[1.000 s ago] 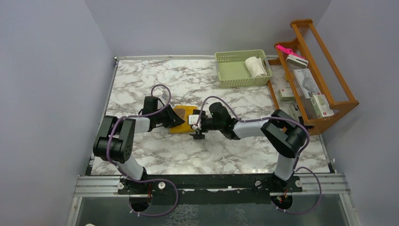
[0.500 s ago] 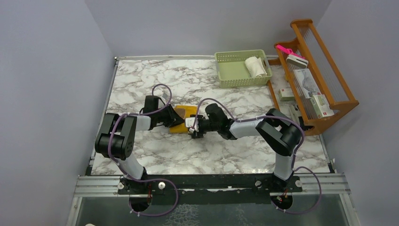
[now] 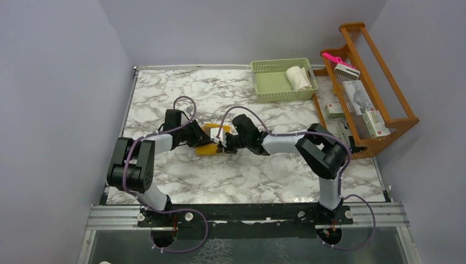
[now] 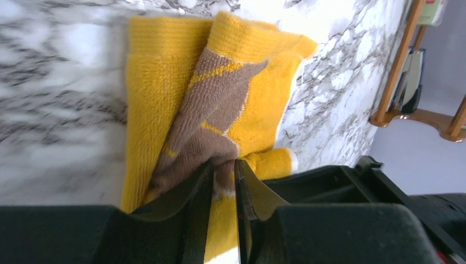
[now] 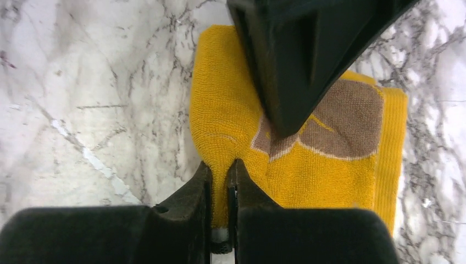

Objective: Roll the towels
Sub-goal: Roll the towel at the center of the board.

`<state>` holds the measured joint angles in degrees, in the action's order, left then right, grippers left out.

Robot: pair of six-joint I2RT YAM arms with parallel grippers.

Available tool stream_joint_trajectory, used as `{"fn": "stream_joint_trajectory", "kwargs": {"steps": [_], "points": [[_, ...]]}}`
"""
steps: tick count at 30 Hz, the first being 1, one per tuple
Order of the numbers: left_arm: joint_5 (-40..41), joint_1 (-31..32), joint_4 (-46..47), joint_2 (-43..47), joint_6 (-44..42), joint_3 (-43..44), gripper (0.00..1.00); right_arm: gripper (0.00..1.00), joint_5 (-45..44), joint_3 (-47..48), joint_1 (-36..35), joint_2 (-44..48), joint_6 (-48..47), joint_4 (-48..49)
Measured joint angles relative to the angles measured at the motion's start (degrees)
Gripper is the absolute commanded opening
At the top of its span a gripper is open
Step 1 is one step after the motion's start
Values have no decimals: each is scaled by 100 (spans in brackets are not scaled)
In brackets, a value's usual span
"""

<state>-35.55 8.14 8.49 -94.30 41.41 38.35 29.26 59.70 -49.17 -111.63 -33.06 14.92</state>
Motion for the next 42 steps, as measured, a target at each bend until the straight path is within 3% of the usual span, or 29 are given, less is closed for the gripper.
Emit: {"fn": "stream_joint_trajectory", "kwargs": {"steps": [5, 9, 14, 19, 25, 31, 32, 33, 36, 39, 42], "points": [[2, -568, -1001, 898, -273, 413, 38, 1, 925, 496, 280, -166, 894, -671], [-68, -944, -1502, 1641, -579, 1104, 39, 1, 2157, 1456, 717, -833, 1668, -1445], [-527, -938, -1639, 2267, -721, 1027, 39, 1, 3528, 2212, 1126, -1687, 2789, -1810], [-686, -767, -1631, 2413, -634, 243, 39, 1, 4253, 2210, 1322, -2065, 4089, -1379], [-682, -173, -966, 2262, 81, -726, 39, 1, 4446, 1676, 1419, -2162, 5987, 33], [-553, 227, -164, 1655, 417, -837, 35, 1, 4369, 1644, 1447, -2284, 6891, 509], [-501, 254, -28, 1469, 424, -837, 34, 10, 4350, 1637, 1447, -2284, 6944, 529], [-437, 264, 103, 1257, 428, -835, 33, 27, 4332, 1631, 1447, -2284, 6972, 544], [-391, 260, 468, 640, 496, -758, 31, 55, 4249, 1602, 1449, -2218, 6911, 472], [-415, 260, 728, 245, 584, -501, 31, 58, 3921, 1458, 1451, -1766, 6242, 116], [-409, 269, 920, -48, 619, -251, 31, 63, 2889, 984, 1440, -1001, 5263, -299]]}}
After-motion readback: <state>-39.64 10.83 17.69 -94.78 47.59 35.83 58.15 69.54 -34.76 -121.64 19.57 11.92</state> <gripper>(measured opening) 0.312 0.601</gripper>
